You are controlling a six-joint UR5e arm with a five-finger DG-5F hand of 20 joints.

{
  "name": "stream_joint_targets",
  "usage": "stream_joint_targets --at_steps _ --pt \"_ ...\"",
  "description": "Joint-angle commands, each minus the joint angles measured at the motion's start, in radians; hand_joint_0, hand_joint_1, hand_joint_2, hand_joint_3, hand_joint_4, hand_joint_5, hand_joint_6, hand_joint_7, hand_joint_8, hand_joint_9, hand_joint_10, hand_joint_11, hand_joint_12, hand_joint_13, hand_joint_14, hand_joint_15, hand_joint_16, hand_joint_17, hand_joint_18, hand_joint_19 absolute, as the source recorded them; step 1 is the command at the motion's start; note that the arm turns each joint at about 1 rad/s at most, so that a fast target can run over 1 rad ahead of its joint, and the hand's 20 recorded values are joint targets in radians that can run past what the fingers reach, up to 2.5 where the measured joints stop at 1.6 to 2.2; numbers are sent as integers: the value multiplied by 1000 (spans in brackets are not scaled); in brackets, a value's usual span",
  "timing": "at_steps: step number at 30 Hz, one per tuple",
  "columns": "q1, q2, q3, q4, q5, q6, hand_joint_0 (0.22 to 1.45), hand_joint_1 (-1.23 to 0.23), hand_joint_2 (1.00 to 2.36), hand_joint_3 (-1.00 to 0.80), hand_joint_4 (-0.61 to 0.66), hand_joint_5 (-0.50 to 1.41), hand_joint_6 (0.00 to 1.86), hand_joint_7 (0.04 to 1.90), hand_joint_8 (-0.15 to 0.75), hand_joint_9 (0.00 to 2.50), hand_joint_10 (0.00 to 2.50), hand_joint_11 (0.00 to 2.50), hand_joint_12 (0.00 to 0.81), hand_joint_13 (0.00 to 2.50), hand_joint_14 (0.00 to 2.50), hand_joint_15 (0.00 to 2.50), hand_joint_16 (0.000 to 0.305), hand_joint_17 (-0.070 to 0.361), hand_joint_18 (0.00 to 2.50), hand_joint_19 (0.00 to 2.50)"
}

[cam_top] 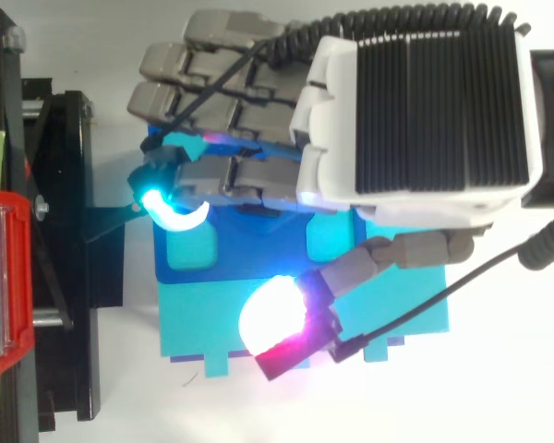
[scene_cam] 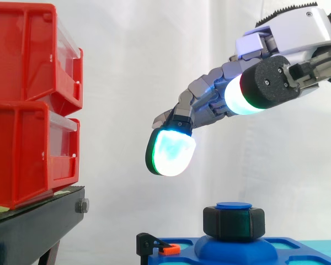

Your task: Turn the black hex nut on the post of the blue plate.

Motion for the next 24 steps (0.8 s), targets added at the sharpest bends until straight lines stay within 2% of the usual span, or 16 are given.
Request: stream_joint_targets --at_steps 1,6,10,15,24 --pt "21 0 -1 -3 24 10 445 -264 1000 -500 228 -180 502 709 218 147 0 0 355 0 0 0 62 139 0 0" --pt "34 0 -7 -6 42 10 446 -263 1000 -500 231 -179 502 709 221 156 0 0 355 0 0 0 62 139 0 0" --pt "40 0 -39 0 67 14 446 -262 1000 -500 233 -178 502 712 222 160 0 0 356 0 0 0 62 139 0 0" --pt "40 0 -44 -4 98 31 447 -261 1000 -500 234 -178 502 717 224 164 0 0 356 0 0 0 61 138 0 0" --pt "23 0 -46 -24 93 31 451 -257 1000 -500 233 -177 502 719 225 177 0 0 355 0 0 0 61 138 0 0"
